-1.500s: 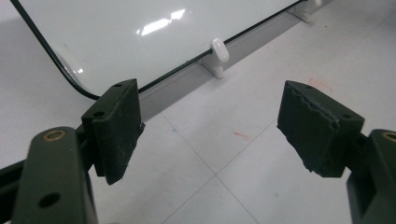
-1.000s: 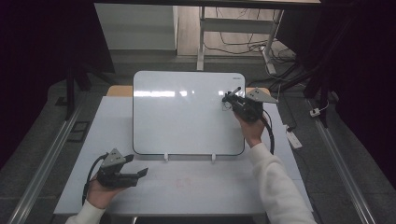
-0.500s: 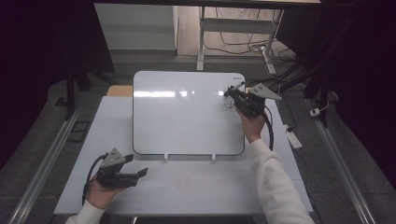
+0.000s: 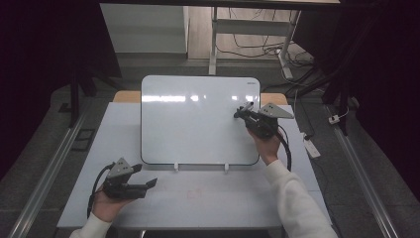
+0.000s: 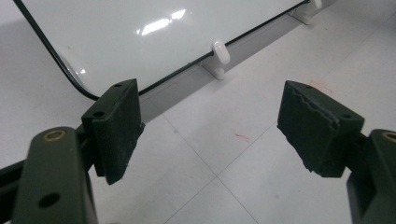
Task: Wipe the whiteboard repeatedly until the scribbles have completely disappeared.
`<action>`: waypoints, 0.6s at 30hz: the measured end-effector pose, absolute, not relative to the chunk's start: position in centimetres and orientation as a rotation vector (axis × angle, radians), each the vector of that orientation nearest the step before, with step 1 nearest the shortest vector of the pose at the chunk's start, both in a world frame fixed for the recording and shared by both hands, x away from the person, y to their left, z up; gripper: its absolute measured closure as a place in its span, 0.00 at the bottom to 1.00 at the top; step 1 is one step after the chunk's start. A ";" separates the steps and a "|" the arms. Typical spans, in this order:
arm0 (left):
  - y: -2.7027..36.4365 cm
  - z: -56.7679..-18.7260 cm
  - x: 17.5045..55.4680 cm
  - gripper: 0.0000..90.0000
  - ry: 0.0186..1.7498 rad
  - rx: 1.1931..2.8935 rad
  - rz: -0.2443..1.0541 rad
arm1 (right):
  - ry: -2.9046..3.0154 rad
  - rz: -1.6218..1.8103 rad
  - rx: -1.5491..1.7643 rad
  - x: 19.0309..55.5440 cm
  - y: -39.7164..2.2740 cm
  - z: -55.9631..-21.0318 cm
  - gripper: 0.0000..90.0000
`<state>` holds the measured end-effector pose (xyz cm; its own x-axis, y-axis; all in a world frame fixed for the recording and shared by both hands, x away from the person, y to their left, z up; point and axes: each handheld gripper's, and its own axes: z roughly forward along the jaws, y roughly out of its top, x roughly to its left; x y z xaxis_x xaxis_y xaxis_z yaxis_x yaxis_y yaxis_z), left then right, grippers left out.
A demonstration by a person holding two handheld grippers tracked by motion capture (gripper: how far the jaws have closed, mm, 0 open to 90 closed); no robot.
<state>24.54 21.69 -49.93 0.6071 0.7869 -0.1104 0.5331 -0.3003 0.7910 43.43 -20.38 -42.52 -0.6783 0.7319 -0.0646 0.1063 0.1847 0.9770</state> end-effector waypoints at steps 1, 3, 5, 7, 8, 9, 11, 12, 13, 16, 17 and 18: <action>21.7 -49.9 24.5 0.25 1.044 1.986 0.379 | 1.913 1.532 0.795 43.6 -20.6 -42.4 0.90; 21.7 -49.9 24.5 0.25 1.044 1.983 0.380 | 1.878 1.560 0.818 44.0 -21.0 -42.3 0.90; 21.8 -49.9 24.5 0.25 1.046 1.981 0.380 | 1.876 1.571 0.815 43.9 -21.0 -42.4 0.90; 21.8 -49.9 24.6 0.25 1.048 1.982 0.381 | 1.901 1.573 0.790 43.5 -20.8 -42.8 0.90; 21.8 -49.9 24.6 0.25 1.047 1.982 0.380 | 1.914 1.564 0.780 43.2 -20.6 -43.1 0.90; 21.7 -49.9 24.6 0.25 1.047 1.982 0.380 | 1.924 1.559 0.766 43.0 -20.5 -43.4 0.90; 21.7 -49.9 24.5 0.25 1.044 1.982 0.381 | 1.944 1.553 0.755 42.4 -20.3 -43.9 0.90; 21.8 -49.9 24.5 0.25 1.044 1.980 0.382 | 1.952 1.549 0.749 42.1 -20.3 -44.1 0.90; 21.8 -49.9 24.5 0.25 1.043 1.979 0.381 | 1.961 1.543 0.744 41.9 -20.3 -44.2 0.90; 21.8 -49.9 24.5 0.25 1.045 1.978 0.378 | 1.945 1.531 0.740 42.2 -20.3 -43.8 0.90; 21.7 -49.9 24.5 0.25 1.046 1.978 0.378 | 1.925 1.539 0.751 42.5 -20.3 -43.6 0.90; 21.7 -49.9 24.5 0.25 1.045 1.979 0.379 | 1.912 1.549 0.761 42.9 -20.4 -43.3 0.90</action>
